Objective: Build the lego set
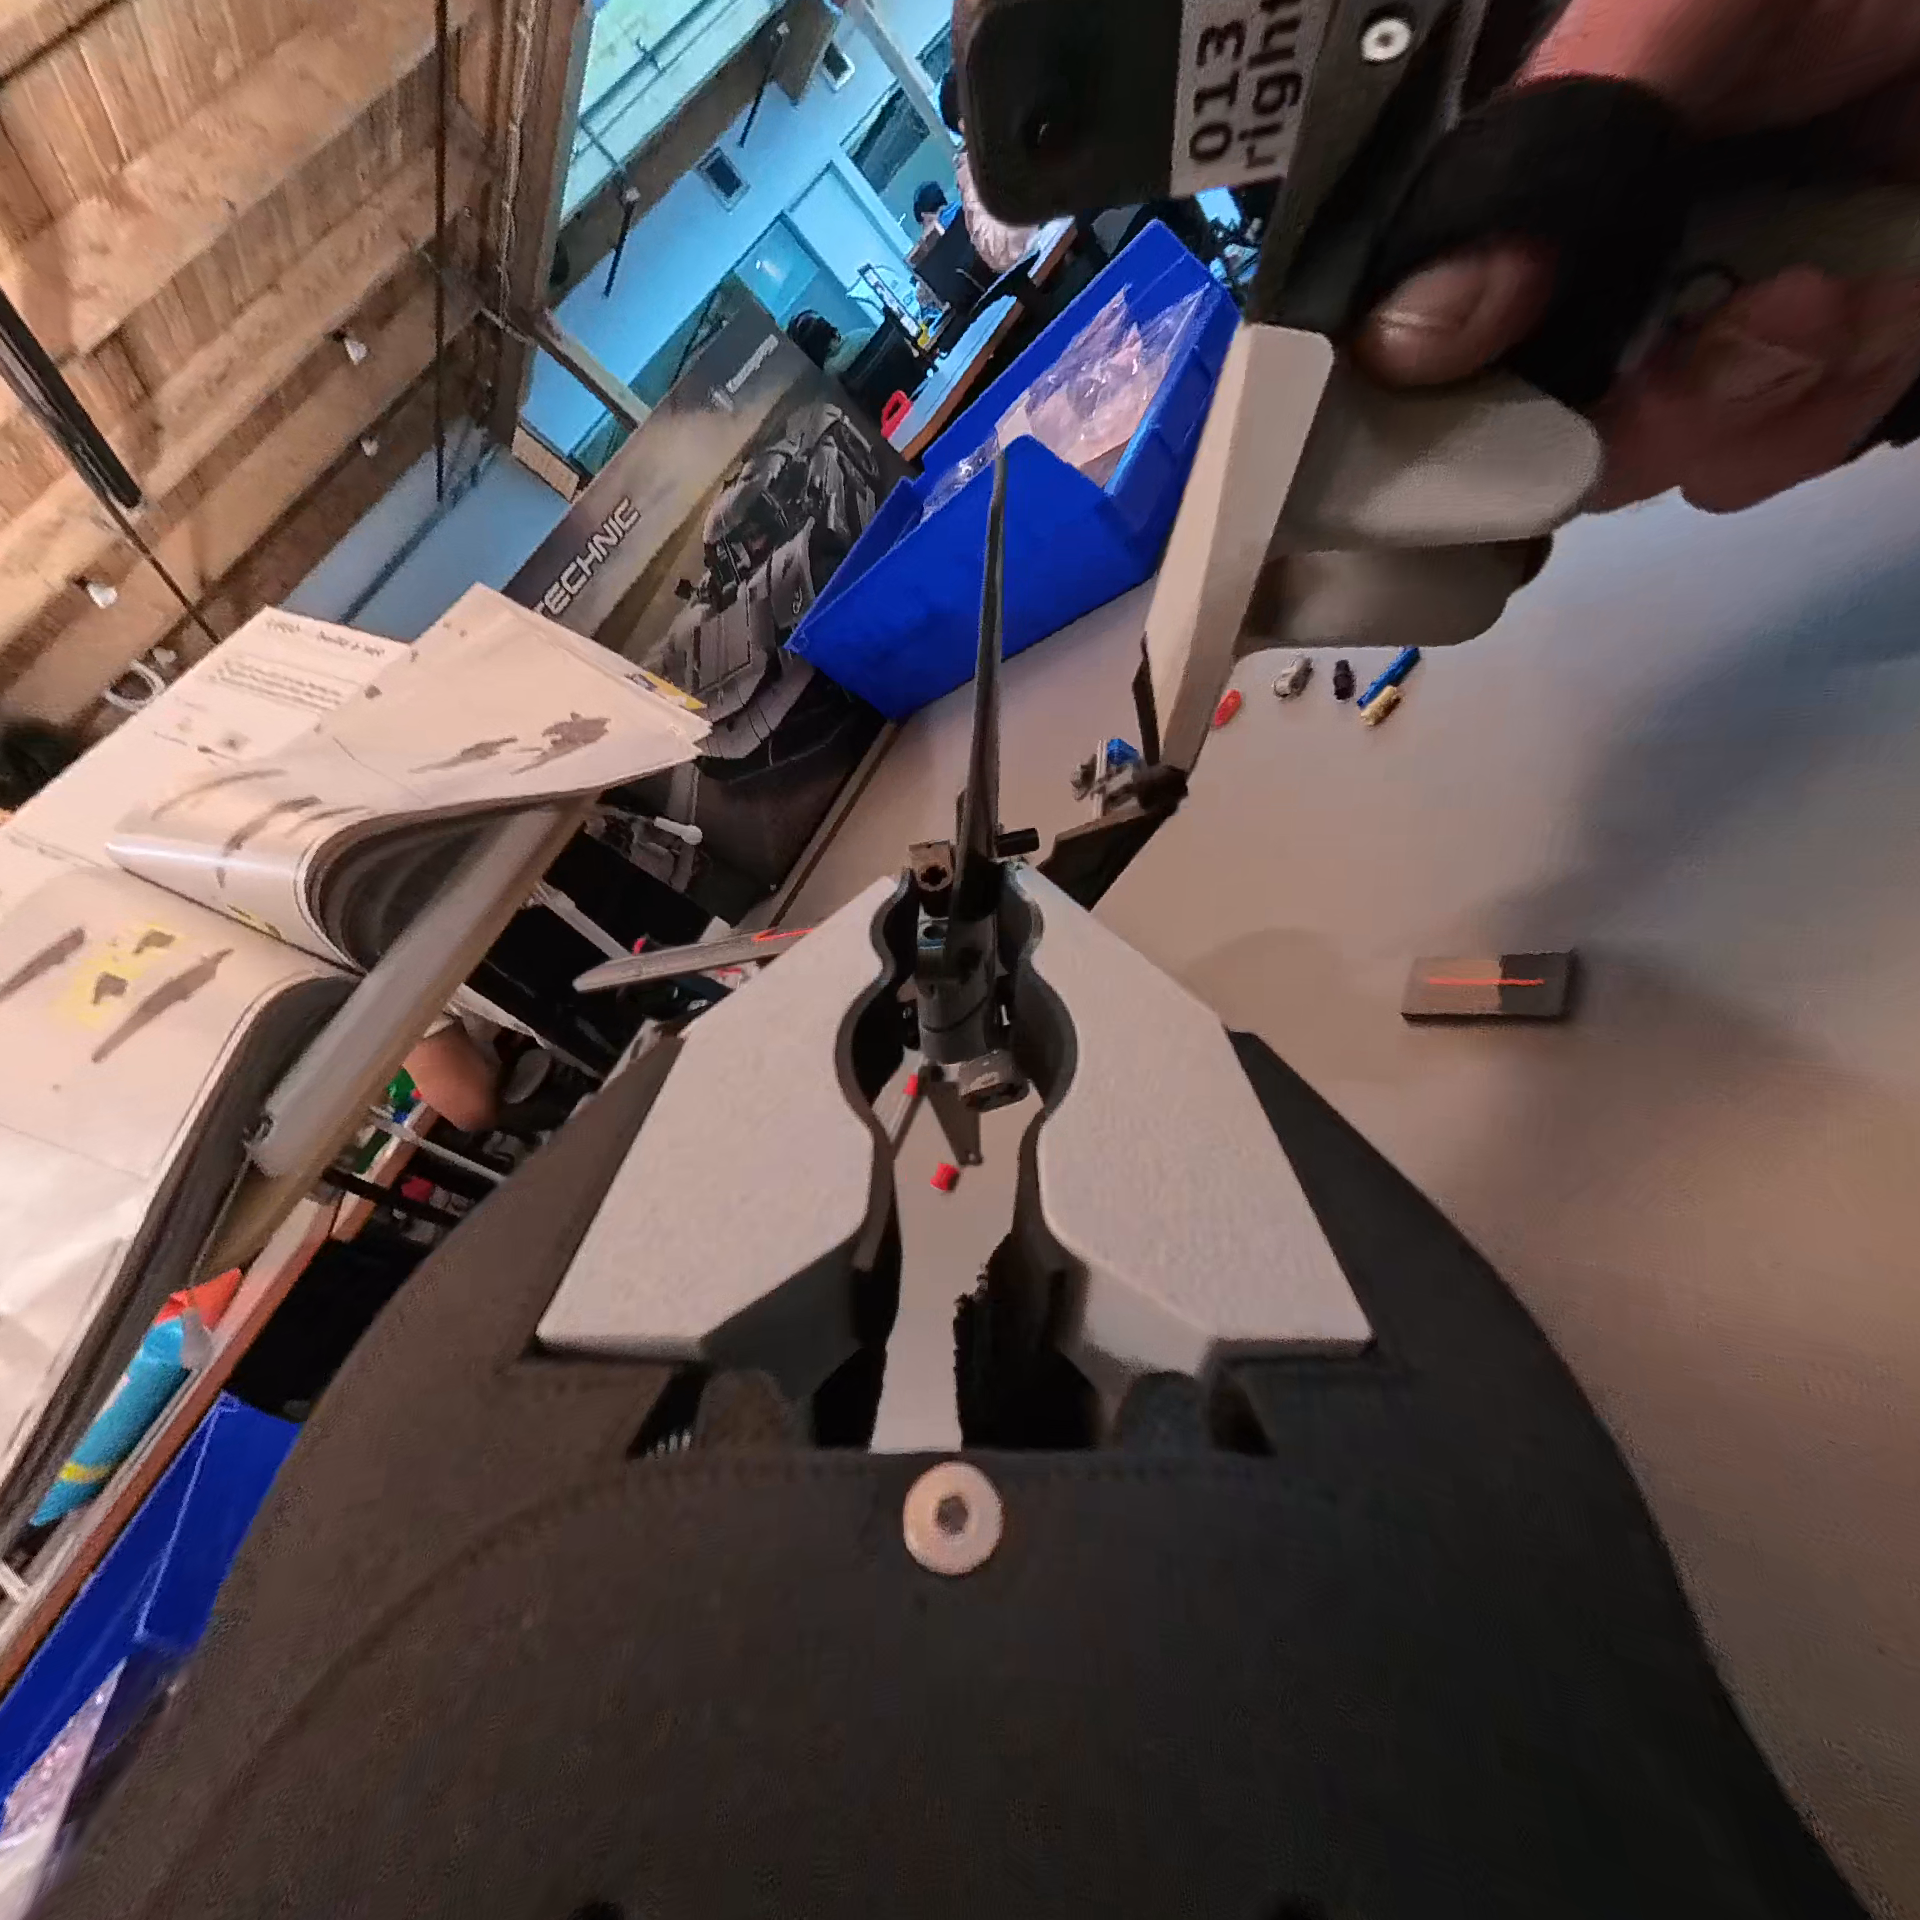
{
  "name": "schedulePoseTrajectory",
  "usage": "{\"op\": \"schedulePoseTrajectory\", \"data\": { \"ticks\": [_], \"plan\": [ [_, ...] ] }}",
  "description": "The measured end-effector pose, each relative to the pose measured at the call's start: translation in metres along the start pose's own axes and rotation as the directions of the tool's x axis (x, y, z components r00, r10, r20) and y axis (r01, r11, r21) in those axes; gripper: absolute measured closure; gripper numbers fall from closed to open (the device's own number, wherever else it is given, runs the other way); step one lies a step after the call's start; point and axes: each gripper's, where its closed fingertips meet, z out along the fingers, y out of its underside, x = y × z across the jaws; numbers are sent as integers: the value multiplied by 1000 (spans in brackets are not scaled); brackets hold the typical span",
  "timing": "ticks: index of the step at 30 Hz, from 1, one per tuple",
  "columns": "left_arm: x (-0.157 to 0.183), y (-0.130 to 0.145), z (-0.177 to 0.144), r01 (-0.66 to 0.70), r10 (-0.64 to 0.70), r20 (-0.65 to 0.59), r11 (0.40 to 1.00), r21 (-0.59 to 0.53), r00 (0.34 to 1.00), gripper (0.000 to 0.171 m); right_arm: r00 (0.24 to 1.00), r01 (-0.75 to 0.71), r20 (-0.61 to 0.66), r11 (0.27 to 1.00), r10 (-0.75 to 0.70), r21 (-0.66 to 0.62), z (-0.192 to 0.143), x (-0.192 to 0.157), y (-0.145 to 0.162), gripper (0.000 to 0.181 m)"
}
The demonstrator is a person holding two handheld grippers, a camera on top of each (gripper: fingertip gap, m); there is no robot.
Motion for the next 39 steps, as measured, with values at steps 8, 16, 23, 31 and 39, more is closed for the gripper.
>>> {"op": "schedulePoseTrajectory", "data": {
  "ticks": [8,16,23,31,39],
  "plan": [
    [0,1,2,-57,57,5,998,-5,998,159,997,-64,46,998,64,-3,-6,-2,4,177],
    [0,-12,1,-173,173,22,984,42,985,159,991,-67,116,997,69,-24,-3,-12,7,177],
    [-1,-20,3,-277,275,36,958,75,961,160,991,-43,129,997,34,68,-9,-12,-5,177],
    [-5,-16,8,-302,300,36,951,71,953,160,994,-61,99,994,52,96,-9,-4,-18,178],
    [0,-12,12,-346,347,-2,935,77,938,159,989,-124,97,986,114,110,-5,8,-21,178]
  ]
}}
